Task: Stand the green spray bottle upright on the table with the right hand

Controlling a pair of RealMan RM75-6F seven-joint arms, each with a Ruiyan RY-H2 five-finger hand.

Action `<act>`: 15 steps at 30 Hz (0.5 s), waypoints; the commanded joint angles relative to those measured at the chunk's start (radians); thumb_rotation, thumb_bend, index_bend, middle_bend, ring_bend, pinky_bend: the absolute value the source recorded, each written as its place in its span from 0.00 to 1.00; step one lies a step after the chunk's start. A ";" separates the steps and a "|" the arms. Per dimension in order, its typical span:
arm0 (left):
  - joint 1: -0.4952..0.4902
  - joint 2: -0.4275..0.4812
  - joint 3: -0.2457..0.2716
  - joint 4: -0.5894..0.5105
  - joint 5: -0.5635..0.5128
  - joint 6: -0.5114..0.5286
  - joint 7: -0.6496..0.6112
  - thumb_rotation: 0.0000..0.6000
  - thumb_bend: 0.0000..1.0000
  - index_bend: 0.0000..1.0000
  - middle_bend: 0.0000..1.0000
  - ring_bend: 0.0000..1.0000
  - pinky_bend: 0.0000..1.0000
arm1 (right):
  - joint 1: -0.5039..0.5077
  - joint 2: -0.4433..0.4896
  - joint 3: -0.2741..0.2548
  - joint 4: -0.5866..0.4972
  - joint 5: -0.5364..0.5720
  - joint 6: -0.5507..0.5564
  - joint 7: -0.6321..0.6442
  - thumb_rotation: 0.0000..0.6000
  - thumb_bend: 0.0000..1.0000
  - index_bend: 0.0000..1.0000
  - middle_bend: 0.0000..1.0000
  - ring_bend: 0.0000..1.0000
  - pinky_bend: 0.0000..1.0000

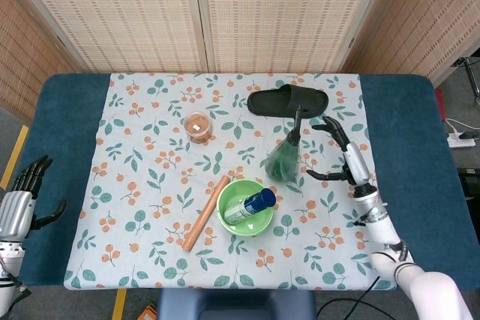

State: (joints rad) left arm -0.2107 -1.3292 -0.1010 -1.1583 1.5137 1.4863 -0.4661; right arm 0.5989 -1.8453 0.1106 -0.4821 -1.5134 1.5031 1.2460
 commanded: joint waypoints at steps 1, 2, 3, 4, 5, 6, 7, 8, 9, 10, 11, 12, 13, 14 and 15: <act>0.001 0.005 0.000 -0.007 -0.001 0.001 0.004 1.00 0.32 0.03 0.01 0.00 0.09 | -0.018 0.131 0.052 -0.081 0.009 0.092 0.005 1.00 0.00 0.18 0.19 0.00 0.09; 0.003 0.007 0.001 -0.010 -0.002 0.003 0.004 1.00 0.32 0.03 0.01 0.00 0.09 | -0.021 0.164 0.058 -0.102 0.011 0.099 -0.014 1.00 0.01 0.20 0.19 0.00 0.09; 0.005 0.010 0.001 -0.013 -0.002 0.005 0.004 1.00 0.32 0.03 0.01 0.00 0.09 | -0.027 0.198 0.059 -0.126 0.009 0.101 -0.039 0.98 0.03 0.21 0.19 0.00 0.09; 0.001 0.010 -0.001 -0.015 -0.005 0.000 0.006 1.00 0.32 0.03 0.01 0.00 0.09 | -0.034 0.237 0.049 -0.150 0.000 0.099 -0.070 0.96 0.05 0.20 0.19 0.00 0.09; 0.001 0.010 -0.003 -0.017 -0.009 -0.002 0.009 1.00 0.32 0.03 0.01 0.00 0.09 | -0.047 0.292 0.029 -0.188 -0.018 0.090 -0.114 0.93 0.08 0.19 0.19 0.00 0.09; 0.002 0.010 -0.002 -0.018 -0.010 -0.003 0.010 1.00 0.32 0.03 0.01 0.00 0.09 | -0.058 0.336 0.009 -0.218 -0.031 0.076 -0.153 0.90 0.12 0.18 0.19 0.00 0.09; 0.003 0.010 -0.002 -0.019 -0.011 -0.003 0.011 1.00 0.32 0.03 0.01 0.00 0.09 | -0.068 0.382 -0.014 -0.249 -0.043 0.052 -0.202 0.89 0.16 0.18 0.19 0.00 0.09; 0.004 0.010 0.000 -0.019 -0.011 -0.003 0.012 1.00 0.32 0.03 0.01 0.00 0.09 | -0.082 0.444 -0.045 -0.294 -0.053 0.004 -0.283 0.88 0.19 0.18 0.19 0.00 0.09; 0.003 0.011 0.000 -0.020 -0.011 -0.004 0.014 1.00 0.32 0.03 0.01 0.00 0.09 | -0.091 0.489 -0.066 -0.330 -0.053 -0.041 -0.354 0.87 0.21 0.19 0.19 0.00 0.08; 0.001 0.012 0.000 -0.021 -0.011 -0.009 0.016 1.00 0.32 0.03 0.01 0.00 0.09 | -0.097 0.530 -0.081 -0.367 -0.045 -0.091 -0.431 0.87 0.23 0.19 0.19 0.00 0.07; 0.000 0.013 0.002 -0.024 -0.011 -0.014 0.018 1.00 0.32 0.03 0.02 0.00 0.09 | -0.102 0.578 -0.095 -0.422 -0.023 -0.166 -0.538 0.86 0.23 0.19 0.19 0.00 0.05; -0.001 0.014 0.003 -0.025 -0.011 -0.017 0.021 1.00 0.32 0.03 0.02 0.00 0.09 | -0.103 0.608 -0.102 -0.463 -0.002 -0.221 -0.619 0.86 0.24 0.19 0.19 0.00 0.04; -0.002 0.014 0.004 -0.026 -0.011 -0.020 0.023 1.00 0.32 0.03 0.02 0.00 0.09 | -0.104 0.630 -0.105 -0.498 0.022 -0.270 -0.698 0.86 0.24 0.19 0.19 0.00 0.03; -0.004 0.015 0.005 -0.028 -0.011 -0.023 0.026 1.00 0.32 0.03 0.02 0.00 0.09 | -0.103 0.645 -0.101 -0.534 0.058 -0.321 -0.794 0.86 0.24 0.18 0.19 0.00 0.02; -0.005 0.014 0.005 -0.029 -0.011 -0.024 0.028 1.00 0.32 0.03 0.02 0.00 0.09 | -0.103 0.649 -0.094 -0.554 0.085 -0.349 -0.853 0.86 0.24 0.16 0.19 0.00 0.01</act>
State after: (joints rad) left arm -0.2146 -1.3150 -0.0965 -1.1866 1.5028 1.4627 -0.4382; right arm 0.5242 -1.3353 0.0619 -0.8475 -1.5131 1.3794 0.7296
